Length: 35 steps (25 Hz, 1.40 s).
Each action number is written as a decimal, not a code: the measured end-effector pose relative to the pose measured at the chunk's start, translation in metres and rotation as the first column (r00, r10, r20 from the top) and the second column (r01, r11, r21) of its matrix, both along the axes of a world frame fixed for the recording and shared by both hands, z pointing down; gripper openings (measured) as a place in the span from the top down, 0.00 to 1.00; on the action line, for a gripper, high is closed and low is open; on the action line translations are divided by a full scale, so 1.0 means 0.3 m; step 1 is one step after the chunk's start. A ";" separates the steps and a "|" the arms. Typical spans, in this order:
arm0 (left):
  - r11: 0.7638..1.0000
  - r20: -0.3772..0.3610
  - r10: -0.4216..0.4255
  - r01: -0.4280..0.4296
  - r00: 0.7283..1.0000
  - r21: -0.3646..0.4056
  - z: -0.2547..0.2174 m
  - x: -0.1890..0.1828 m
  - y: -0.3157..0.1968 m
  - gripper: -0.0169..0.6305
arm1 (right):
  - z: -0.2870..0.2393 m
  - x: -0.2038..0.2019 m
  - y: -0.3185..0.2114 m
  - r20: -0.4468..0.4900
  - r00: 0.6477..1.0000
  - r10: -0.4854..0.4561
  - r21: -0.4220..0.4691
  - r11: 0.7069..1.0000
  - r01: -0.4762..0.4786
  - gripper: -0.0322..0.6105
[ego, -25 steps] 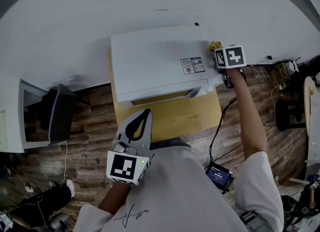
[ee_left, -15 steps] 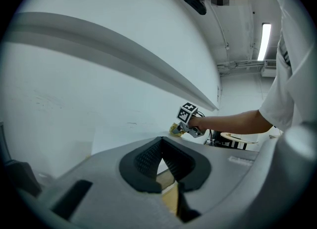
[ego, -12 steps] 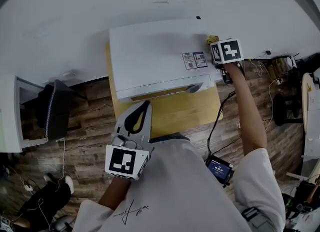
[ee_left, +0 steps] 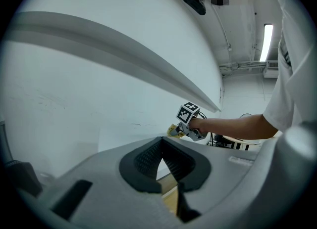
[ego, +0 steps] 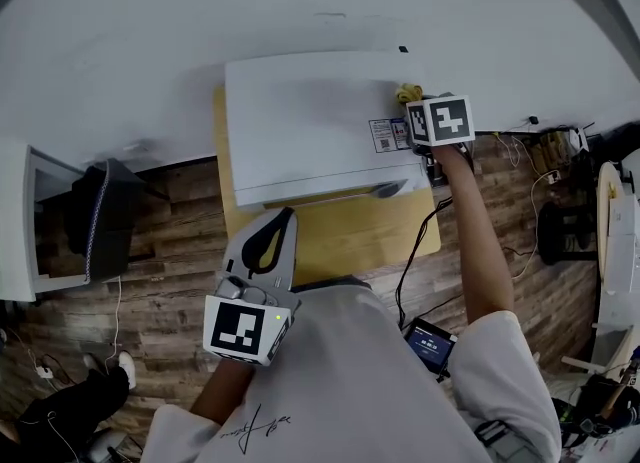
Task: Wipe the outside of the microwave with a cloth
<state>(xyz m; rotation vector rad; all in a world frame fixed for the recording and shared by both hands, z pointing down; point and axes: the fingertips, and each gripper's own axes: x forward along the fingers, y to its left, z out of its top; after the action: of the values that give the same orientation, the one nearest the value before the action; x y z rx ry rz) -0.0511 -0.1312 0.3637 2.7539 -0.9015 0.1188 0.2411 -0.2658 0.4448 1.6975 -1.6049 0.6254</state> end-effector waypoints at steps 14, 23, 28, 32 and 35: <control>1.000 -0.021 -0.015 0.015 1.000 0.009 -0.022 -0.003 0.016 0.99 | -0.008 -0.242 -0.050 0.102 0.988 -0.118 0.003 0.993 0.118 0.76; 0.999 -0.024 -0.053 0.053 0.998 0.006 -0.018 -0.056 0.008 0.99 | -0.006 -0.464 -0.104 0.167 0.966 -0.198 0.015 0.980 0.198 0.76; 0.996 -0.043 -0.083 0.083 0.996 0.011 -0.030 -0.084 0.004 0.99 | -0.006 -0.601 -0.127 0.194 0.945 -0.263 0.022 0.964 0.264 0.76; 0.993 -0.048 -0.114 0.115 0.992 0.008 -0.036 -0.117 -0.001 0.99 | -0.008 -0.707 -0.152 0.208 0.926 -0.315 0.024 0.948 0.317 0.76; 0.989 -0.059 -0.146 0.147 0.987 0.010 -0.043 -0.144 -0.012 0.99 | -0.005 -0.790 -0.171 0.227 0.908 -0.353 0.026 0.934 0.357 0.76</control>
<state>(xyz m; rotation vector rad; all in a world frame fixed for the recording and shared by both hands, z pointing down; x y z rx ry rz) -0.0945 -0.1348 0.3508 2.6770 -1.0889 0.0060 0.0041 -0.3171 0.4434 1.3059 -2.0050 0.6613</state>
